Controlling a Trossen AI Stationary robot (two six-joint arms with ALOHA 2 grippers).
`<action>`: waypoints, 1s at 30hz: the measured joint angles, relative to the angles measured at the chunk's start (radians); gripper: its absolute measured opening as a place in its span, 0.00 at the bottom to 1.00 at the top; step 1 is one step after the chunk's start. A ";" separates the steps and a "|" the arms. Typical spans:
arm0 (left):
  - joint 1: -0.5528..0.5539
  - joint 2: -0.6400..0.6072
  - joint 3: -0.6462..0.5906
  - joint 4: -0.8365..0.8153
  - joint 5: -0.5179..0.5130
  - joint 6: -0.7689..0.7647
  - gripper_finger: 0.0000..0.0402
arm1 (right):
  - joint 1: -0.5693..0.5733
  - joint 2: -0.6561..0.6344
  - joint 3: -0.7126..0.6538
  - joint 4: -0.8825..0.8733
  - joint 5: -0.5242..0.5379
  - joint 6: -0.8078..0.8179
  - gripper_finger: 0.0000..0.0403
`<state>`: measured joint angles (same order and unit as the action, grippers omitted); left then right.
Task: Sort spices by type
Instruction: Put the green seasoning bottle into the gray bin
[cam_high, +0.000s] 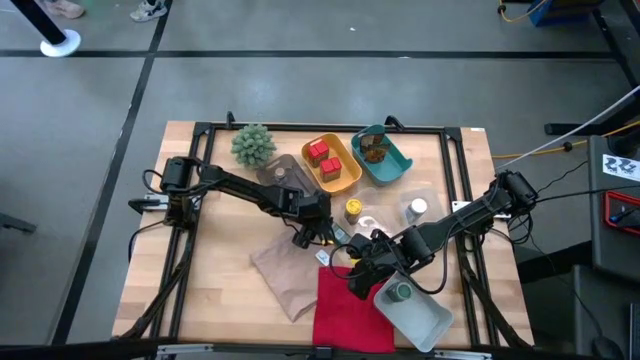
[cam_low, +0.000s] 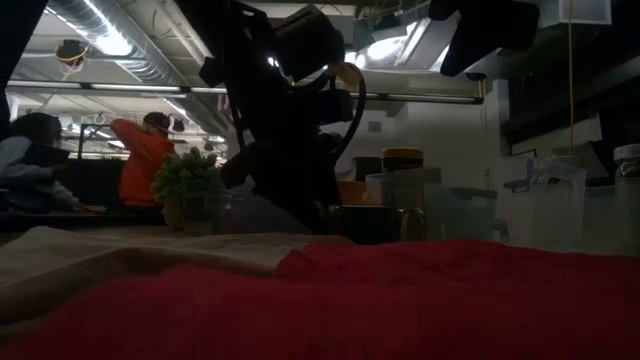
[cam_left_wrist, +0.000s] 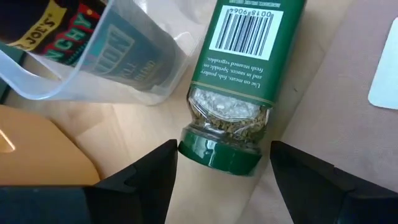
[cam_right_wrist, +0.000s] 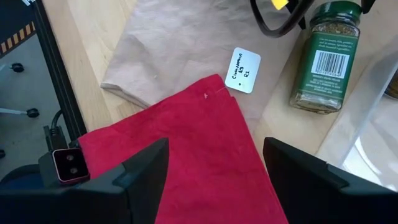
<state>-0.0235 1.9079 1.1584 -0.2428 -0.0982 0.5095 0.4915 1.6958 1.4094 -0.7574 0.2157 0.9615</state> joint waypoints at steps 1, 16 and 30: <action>0.000 0.000 0.000 0.000 0.002 0.000 0.60 | 0.000 0.000 0.000 0.000 0.000 0.000 0.64; -0.001 0.043 0.000 0.058 0.055 -0.002 0.60 | 0.000 0.001 0.000 0.001 -0.003 0.002 0.64; -0.003 0.057 0.000 0.069 0.055 -0.036 0.48 | 0.000 0.001 0.000 0.001 -0.027 0.002 0.64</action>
<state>-0.0265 1.9650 1.1580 -0.1738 -0.0431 0.4738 0.4915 1.6970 1.4090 -0.7561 0.1883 0.9638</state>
